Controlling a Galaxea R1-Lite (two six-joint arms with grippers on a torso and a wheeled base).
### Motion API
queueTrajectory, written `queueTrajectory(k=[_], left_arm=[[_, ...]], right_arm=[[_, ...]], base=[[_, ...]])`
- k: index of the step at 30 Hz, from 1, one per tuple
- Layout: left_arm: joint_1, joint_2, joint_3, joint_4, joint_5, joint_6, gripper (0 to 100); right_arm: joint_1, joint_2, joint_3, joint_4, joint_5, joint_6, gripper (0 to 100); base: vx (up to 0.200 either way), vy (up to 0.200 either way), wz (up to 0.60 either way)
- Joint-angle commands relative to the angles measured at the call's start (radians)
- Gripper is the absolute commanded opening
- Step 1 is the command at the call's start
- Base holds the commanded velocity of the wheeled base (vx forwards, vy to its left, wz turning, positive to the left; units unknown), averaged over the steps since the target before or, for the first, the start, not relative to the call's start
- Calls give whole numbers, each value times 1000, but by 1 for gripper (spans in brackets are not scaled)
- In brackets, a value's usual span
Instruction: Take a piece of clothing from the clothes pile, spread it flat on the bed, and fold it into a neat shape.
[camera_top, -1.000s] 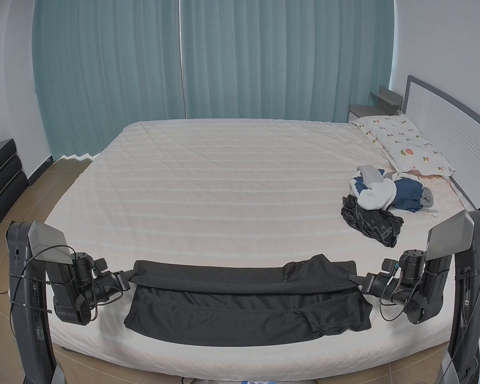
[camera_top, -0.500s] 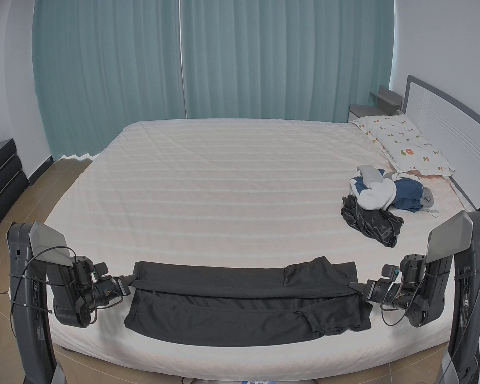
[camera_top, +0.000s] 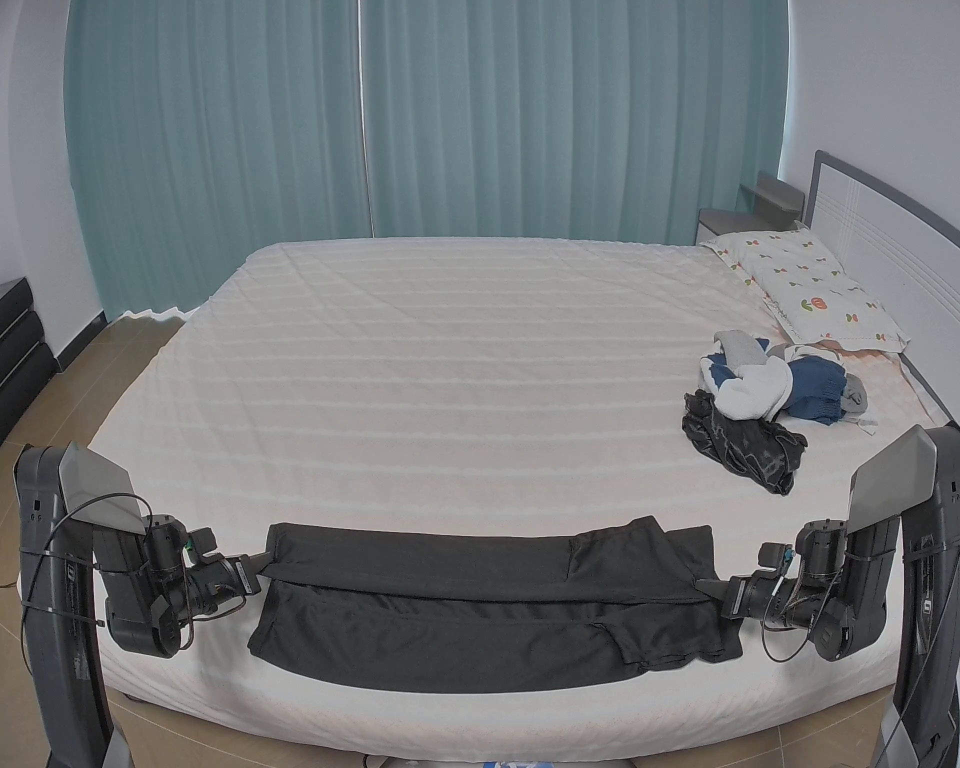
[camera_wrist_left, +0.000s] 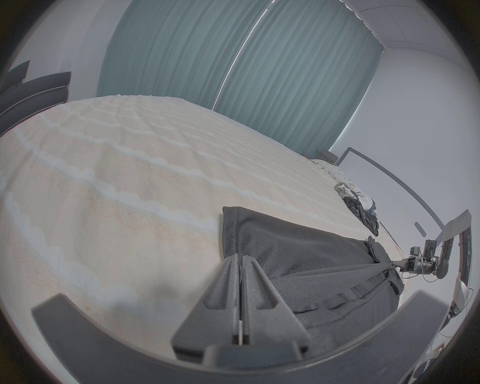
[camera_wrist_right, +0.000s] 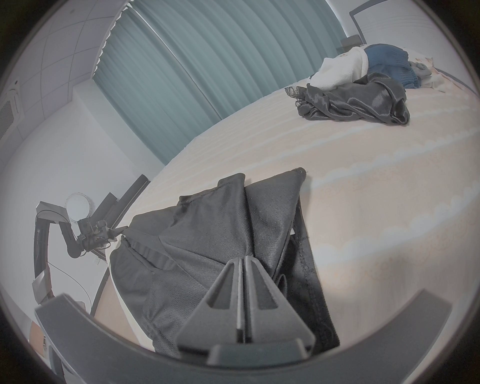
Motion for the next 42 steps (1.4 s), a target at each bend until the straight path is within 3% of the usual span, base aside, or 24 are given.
queueTrajectory(k=[1,6,7,12,13,22,26,29,34,36,39,42], left_arm=[[0,0,12,-2,-13,1,0],[0,-3,19,-2,-18,0,0],[0,-3,19,-2,-18,0,100],[0,-5,27,-15,-18,0,100],[0,-3,30,-26,-18,0,100],[8,-23,44,-48,-29,-9,100],[34,-63,52,-48,-64,-31,100],[48,-108,35,-45,-75,-143,100],[11,-132,-37,-20,-47,-315,100],[0,-137,-54,14,-29,-330,100],[-50,-138,-168,242,68,-341,100],[-67,-135,-264,417,139,-353,100]], right_arm=[[0,10,0,-9,0,1,0],[2,10,-2,-9,0,-1,0],[2,10,-3,-9,0,-1,0],[5,11,-5,-9,0,1,0],[5,11,-6,-9,0,1,100],[-25,-42,-18,-9,5,16,100],[-60,-115,-28,-9,27,82,100],[-60,-127,-49,-9,42,190,100],[-40,-102,-90,8,43,276,100],[-38,-95,-103,14,43,302,100],[-23,-76,-155,77,40,397,100],[-26,-73,-196,131,40,429,100]], base=[[0,0,0],[0,0,0],[0,0,0],[0,0,0],[0,0,0],[0,0,0],[0,0,0],[0,0,0],[0,0,0],[0,0,0],[0,0,0],[0,0,0]])
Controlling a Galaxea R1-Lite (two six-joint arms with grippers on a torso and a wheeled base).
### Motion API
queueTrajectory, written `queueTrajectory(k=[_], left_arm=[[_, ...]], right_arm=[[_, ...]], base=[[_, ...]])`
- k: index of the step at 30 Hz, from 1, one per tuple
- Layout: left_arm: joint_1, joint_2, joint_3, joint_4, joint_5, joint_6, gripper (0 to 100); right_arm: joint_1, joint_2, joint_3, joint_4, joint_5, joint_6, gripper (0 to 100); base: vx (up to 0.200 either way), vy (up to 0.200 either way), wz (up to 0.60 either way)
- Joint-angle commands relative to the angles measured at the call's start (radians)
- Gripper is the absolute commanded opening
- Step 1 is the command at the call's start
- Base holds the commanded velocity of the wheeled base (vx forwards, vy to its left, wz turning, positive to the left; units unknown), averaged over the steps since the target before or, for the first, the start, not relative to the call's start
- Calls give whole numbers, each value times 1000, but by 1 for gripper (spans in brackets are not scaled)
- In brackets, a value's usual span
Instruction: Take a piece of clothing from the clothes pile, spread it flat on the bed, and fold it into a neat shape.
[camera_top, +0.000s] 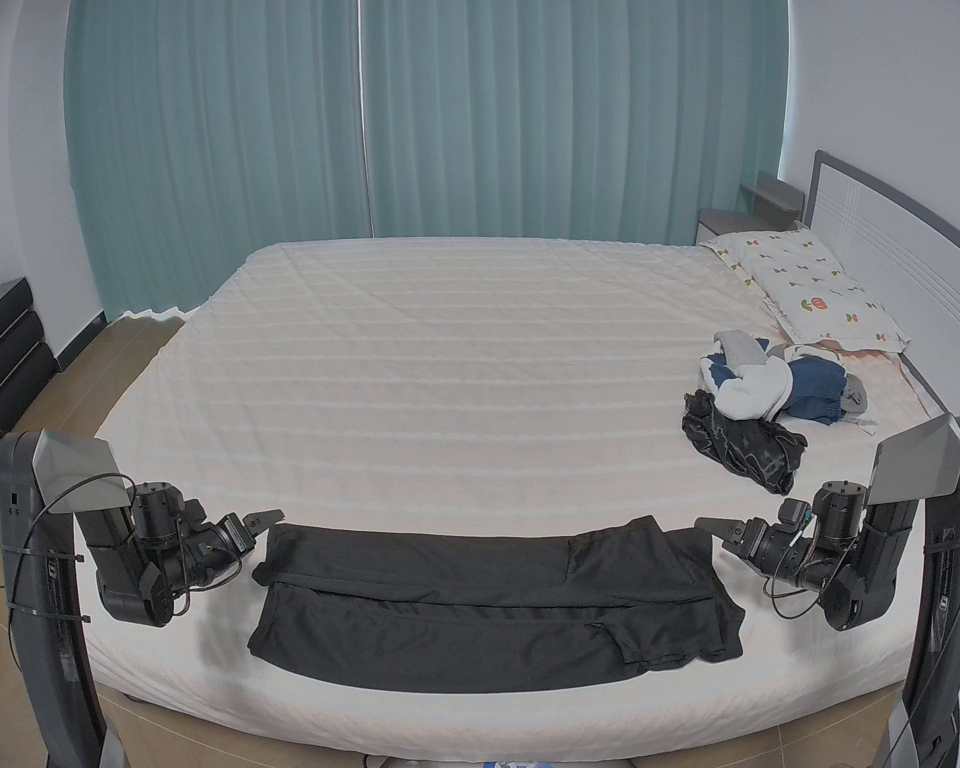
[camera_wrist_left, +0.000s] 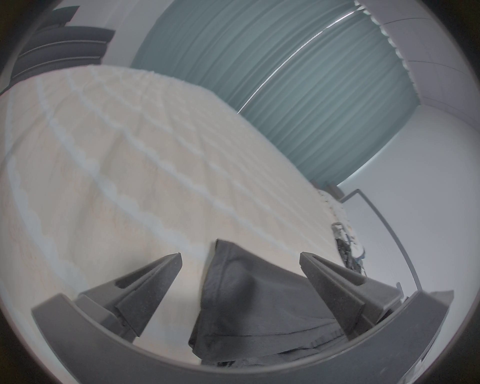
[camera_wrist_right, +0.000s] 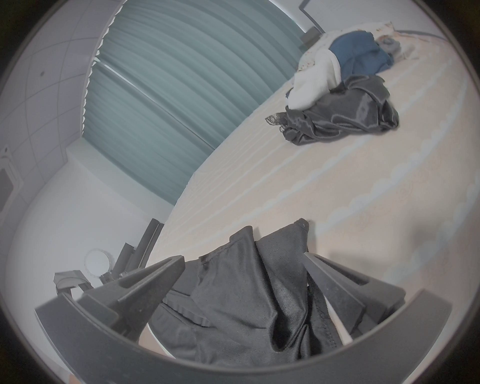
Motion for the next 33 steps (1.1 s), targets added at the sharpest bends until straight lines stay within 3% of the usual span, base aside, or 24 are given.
queueTrajectory(k=[1,7,27,28,33], left_arm=[[-58,-16,-194,263,115,-31,100],[-59,-13,-274,375,115,-88,100],[-87,-9,-261,380,123,-98,100],[-90,-9,-260,380,124,-98,0],[-95,-7,-251,380,128,-95,0]], right_arm=[[10,25,-95,97,1,83,100],[11,44,-149,160,1,83,100],[19,78,-180,150,-15,83,100],[19,79,-186,154,-16,83,100],[25,78,-193,155,-19,83,100]], base=[[0,0,0],[0,0,0],[0,0,0],[0,0,0],[0,0,0]])
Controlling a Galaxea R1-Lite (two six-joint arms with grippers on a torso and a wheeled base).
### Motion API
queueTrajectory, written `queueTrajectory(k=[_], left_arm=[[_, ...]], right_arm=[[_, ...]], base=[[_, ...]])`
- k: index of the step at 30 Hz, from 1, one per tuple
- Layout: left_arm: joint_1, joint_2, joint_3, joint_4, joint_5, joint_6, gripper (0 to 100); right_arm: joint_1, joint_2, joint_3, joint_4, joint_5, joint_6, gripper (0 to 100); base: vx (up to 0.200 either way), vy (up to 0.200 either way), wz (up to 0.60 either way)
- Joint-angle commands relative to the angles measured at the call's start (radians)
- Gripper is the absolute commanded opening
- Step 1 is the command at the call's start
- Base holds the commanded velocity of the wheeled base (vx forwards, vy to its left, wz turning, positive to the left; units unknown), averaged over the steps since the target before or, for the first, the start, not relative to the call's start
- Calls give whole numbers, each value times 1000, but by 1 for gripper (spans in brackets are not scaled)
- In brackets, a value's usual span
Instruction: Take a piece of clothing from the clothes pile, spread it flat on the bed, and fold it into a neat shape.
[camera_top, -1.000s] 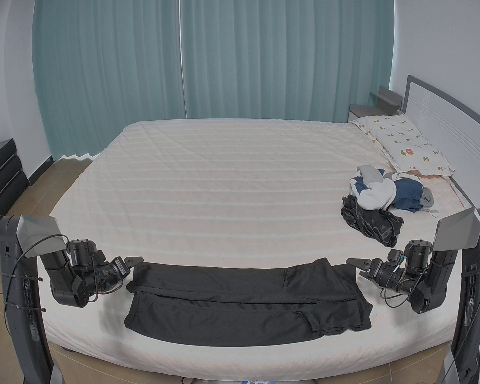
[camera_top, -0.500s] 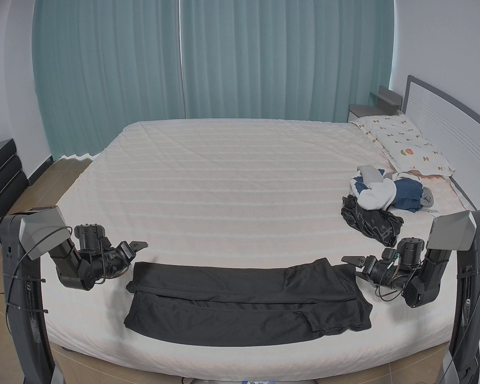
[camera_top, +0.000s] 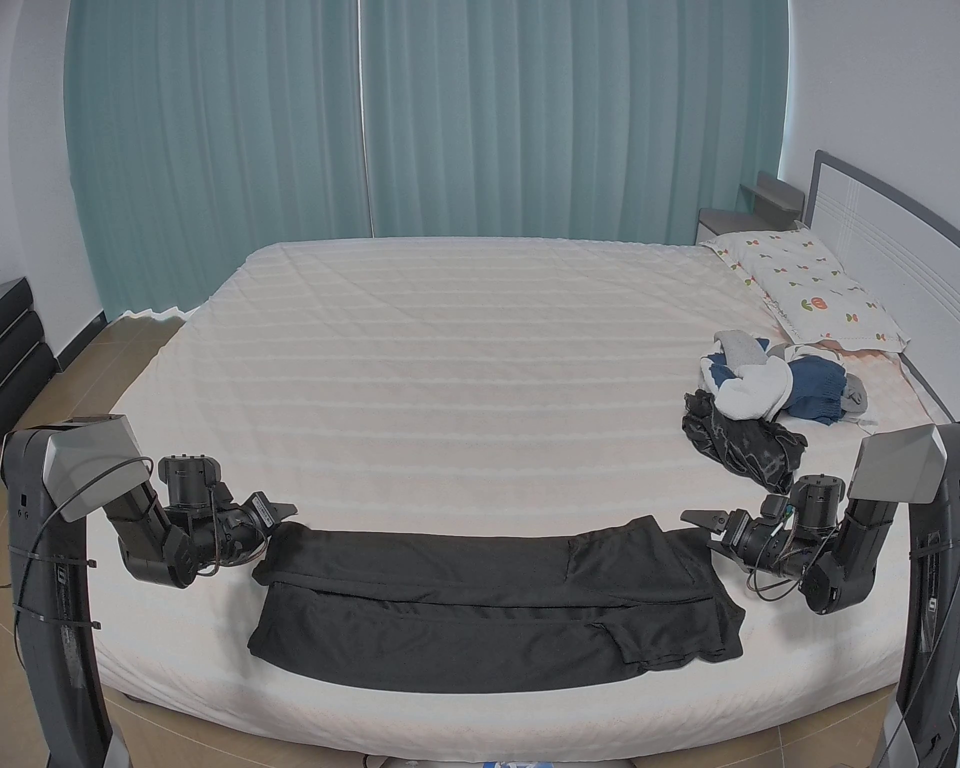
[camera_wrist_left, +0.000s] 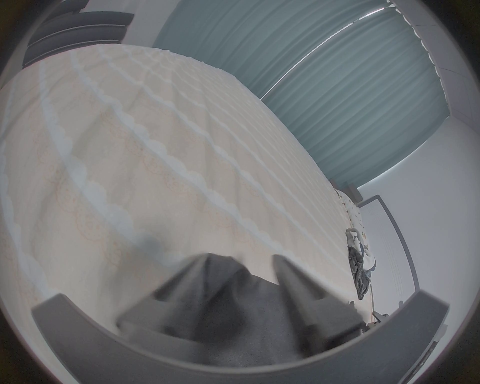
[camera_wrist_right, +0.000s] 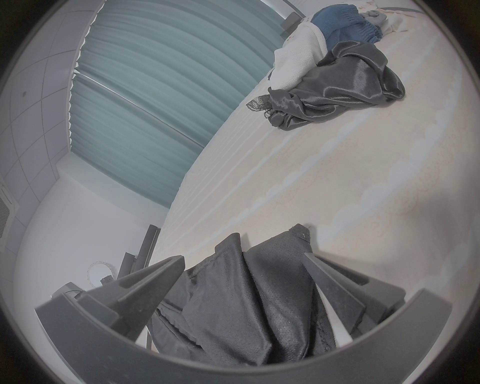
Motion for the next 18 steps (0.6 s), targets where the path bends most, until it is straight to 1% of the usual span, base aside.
queueTrajectory(k=[1,6,7,8,11,18], left_arm=[[-3,1,3,-1,1,0,0],[-3,4,3,-1,43,0,0],[-3,4,3,-1,43,0,0],[-1,4,6,-1,44,-2,0],[-1,4,9,-2,44,0,0],[-1,4,11,-4,44,0,0]], right_arm=[[10,3,-7,2,-6,0,100],[13,17,-17,5,-15,0,100],[13,17,-17,5,-15,0,100],[13,20,-26,5,-35,-2,100],[11,28,-33,5,-64,-2,100],[-1,14,-20,5,-69,-3,100]], base=[[0,0,0],[0,0,0],[0,0,0],[0,0,0],[0,0,0],[0,0,0]])
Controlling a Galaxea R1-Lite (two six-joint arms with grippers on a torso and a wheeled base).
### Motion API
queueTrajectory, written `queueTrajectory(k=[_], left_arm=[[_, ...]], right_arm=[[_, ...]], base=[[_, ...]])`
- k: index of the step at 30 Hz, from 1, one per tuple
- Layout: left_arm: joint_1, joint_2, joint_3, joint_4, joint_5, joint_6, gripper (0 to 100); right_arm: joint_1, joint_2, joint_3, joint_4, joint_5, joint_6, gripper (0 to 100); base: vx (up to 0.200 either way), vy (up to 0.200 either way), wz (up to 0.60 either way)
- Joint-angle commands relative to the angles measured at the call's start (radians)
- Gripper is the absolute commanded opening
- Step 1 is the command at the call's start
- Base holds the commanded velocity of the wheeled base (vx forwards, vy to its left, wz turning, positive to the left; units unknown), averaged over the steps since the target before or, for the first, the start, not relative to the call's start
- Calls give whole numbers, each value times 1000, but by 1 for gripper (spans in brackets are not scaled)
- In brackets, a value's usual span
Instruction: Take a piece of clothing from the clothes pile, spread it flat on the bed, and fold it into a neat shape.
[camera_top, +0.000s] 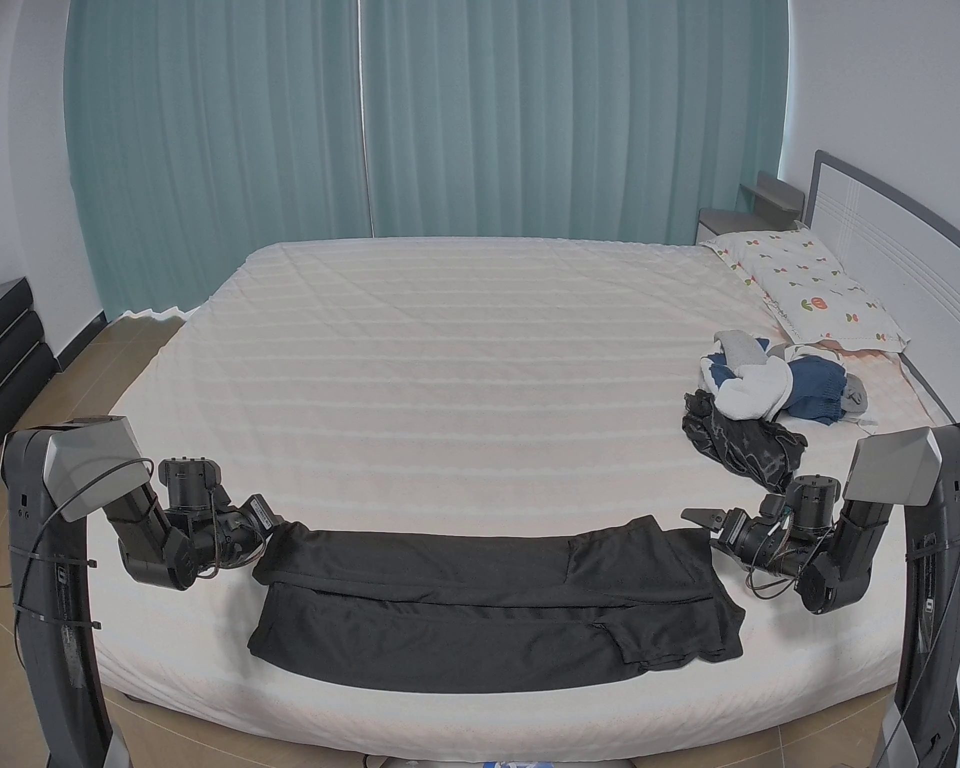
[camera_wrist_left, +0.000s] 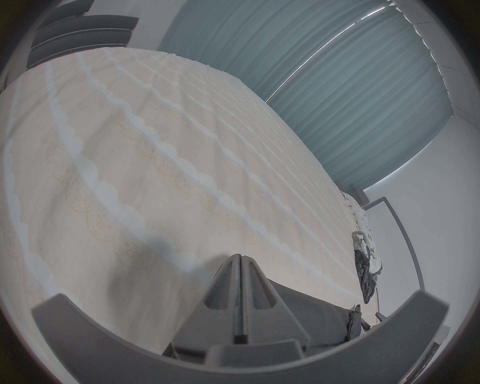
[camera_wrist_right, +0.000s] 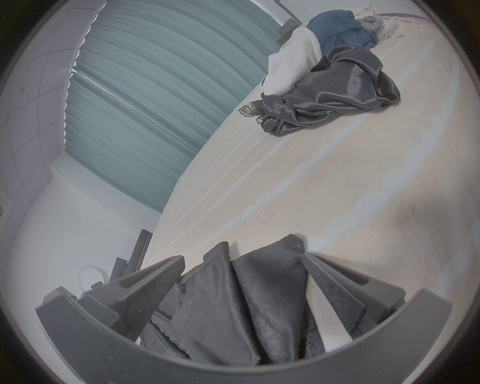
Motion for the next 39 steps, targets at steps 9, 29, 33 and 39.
queueTrajectory(k=[9,29,33,39], left_arm=[[0,2,0,0,0,0,0],[8,-1,10,-6,3,-3,0],[17,-1,13,-8,4,-2,0],[22,2,13,-11,8,4,0]], right_arm=[[-5,8,5,0,-1,-13,100],[-2,44,-84,1,-50,-2,0],[-4,41,-92,-8,-52,1,0],[-7,44,-121,-8,-75,2,0]], base=[[0,0,0],[0,0,0],[0,0,0],[0,0,0]])
